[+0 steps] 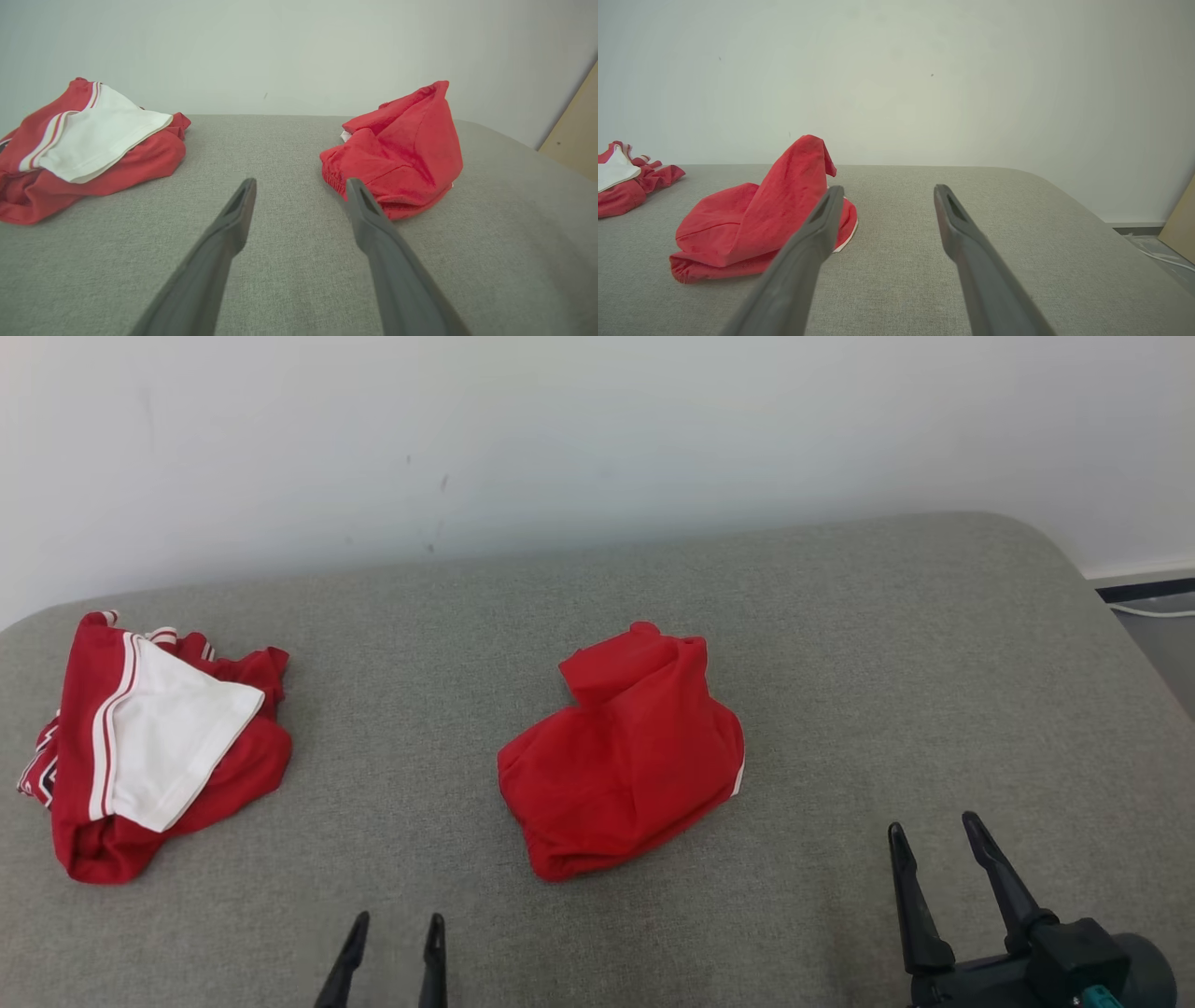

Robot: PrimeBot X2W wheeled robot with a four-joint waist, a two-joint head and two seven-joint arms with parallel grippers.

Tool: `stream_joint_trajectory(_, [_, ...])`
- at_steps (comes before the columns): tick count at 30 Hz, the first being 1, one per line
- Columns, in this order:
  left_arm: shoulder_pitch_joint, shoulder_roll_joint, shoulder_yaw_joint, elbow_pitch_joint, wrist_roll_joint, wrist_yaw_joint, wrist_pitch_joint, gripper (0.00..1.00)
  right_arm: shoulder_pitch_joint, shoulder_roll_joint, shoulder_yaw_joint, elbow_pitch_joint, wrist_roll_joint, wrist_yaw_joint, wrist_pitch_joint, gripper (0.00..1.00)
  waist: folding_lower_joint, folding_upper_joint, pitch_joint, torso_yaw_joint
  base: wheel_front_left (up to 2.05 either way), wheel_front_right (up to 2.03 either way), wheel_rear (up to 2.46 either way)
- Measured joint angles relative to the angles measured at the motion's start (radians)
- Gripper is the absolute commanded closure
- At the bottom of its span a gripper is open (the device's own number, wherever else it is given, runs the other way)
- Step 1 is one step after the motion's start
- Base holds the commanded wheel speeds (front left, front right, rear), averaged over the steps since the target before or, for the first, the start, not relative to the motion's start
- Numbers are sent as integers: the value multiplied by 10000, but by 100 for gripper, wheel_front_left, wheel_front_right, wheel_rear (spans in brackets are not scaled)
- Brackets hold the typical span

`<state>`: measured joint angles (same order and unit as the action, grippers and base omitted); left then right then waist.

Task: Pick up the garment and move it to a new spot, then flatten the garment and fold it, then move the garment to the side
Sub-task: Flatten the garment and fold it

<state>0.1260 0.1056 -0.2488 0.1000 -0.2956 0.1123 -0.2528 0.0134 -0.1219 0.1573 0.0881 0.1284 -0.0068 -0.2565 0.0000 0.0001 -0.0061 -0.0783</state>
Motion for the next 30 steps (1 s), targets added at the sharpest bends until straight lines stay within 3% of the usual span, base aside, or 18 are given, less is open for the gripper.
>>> stream_joint_trajectory(11, [-1859,-186,-1241,1929,211,-872,788,0,-403,44,313,-94,-81,261,0,0,1,0,582,-440,0,0,0])
stream_joint_trajectory(29, [-4126,-362,-1283,4429,468,-1035,1283,0,-1267,157,295,-86,-117,349,-2,0,3,0,2110,-1507,0,0,0])
stream_joint_trajectory(30, [-4195,-368,-1317,4525,483,-1037,1283,4,-1284,157,251,-84,-117,349,0,0,3,1,2175,-1545,0,0,0])
